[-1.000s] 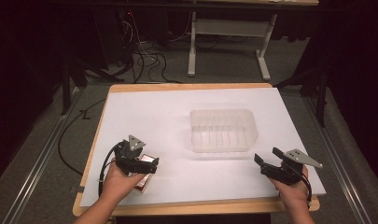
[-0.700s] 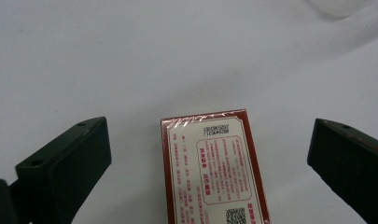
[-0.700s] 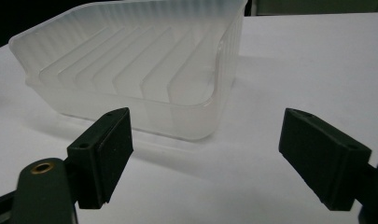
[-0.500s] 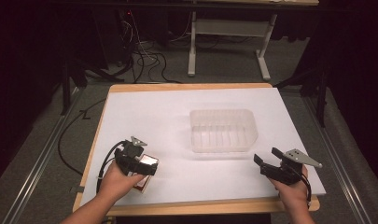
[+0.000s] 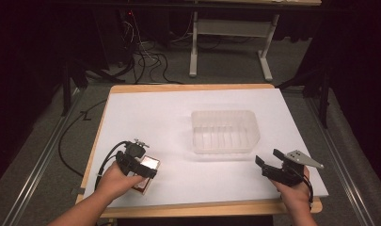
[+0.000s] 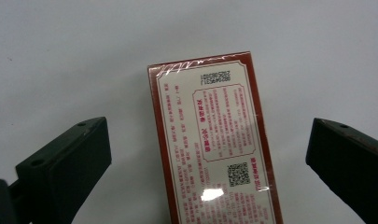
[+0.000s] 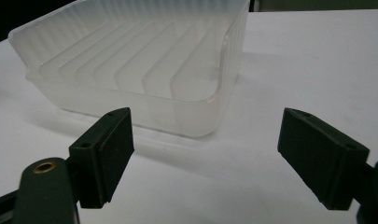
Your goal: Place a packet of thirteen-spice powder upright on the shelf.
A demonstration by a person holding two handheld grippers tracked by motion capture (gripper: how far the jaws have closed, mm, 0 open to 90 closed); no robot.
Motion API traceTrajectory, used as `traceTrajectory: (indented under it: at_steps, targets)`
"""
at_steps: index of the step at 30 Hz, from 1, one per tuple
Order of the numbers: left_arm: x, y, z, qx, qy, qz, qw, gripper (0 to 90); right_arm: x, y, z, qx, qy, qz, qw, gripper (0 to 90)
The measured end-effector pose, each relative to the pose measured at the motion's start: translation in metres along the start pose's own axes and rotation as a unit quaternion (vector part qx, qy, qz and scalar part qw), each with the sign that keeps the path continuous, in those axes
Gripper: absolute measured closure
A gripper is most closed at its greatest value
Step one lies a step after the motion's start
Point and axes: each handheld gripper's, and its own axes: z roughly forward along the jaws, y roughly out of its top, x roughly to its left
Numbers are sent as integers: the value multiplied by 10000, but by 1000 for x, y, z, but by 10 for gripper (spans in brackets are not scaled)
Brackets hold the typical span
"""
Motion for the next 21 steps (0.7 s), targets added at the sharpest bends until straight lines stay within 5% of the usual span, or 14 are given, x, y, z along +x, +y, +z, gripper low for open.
traceTrajectory:
  at_steps: [12,21]
  targets:
    - [-3,2,12,646,29,40,9979,9,-2,0,0,-5,-14,0,10000,195]
    - [-4,-3,17,887,93,21,9960,20,-2,-1,0,6,-15,15,10000,200]
